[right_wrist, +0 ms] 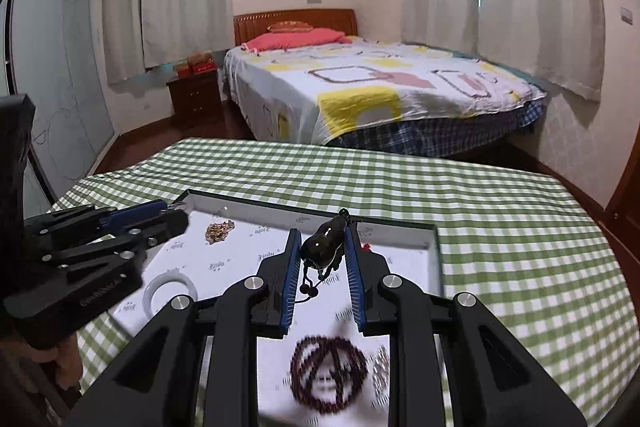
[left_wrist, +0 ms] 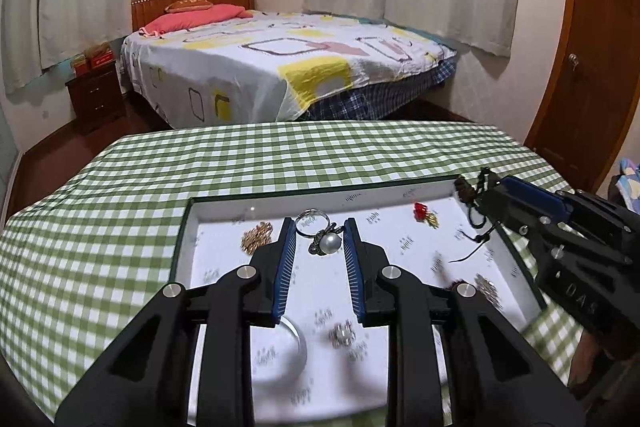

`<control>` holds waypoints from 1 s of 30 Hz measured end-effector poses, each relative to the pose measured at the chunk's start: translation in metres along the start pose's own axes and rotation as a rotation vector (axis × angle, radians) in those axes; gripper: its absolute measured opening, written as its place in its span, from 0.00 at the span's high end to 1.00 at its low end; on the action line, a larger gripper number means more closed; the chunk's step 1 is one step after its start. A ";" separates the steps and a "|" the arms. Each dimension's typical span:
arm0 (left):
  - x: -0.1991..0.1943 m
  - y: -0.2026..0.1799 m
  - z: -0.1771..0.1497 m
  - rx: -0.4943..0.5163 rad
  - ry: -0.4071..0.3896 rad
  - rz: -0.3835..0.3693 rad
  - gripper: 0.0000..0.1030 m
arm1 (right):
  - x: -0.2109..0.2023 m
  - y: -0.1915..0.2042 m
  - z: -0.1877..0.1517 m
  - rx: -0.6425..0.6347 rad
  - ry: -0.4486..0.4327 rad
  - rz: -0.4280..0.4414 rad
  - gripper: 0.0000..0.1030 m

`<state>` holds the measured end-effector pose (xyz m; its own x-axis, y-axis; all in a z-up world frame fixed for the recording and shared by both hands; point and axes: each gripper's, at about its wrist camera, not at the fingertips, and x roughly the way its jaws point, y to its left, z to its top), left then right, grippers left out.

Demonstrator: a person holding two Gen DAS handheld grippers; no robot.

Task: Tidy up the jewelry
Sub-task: 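Carry the pearl ring into the box with the left tool while the right tool carries the black piece, then open both tools to drop the items and withdraw from the box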

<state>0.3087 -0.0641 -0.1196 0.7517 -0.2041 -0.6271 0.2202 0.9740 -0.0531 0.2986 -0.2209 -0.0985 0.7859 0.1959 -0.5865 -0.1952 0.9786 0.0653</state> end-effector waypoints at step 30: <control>0.097 0.017 0.007 -0.052 0.194 -0.006 0.51 | 0.088 -0.005 0.003 0.036 0.225 0.025 0.58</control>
<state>0.3896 -0.0683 -0.1753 0.6152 -0.1918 -0.7647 0.1882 0.9776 -0.0938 0.3704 -0.2084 -0.1479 0.6294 0.2052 -0.7495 -0.1886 0.9760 0.1089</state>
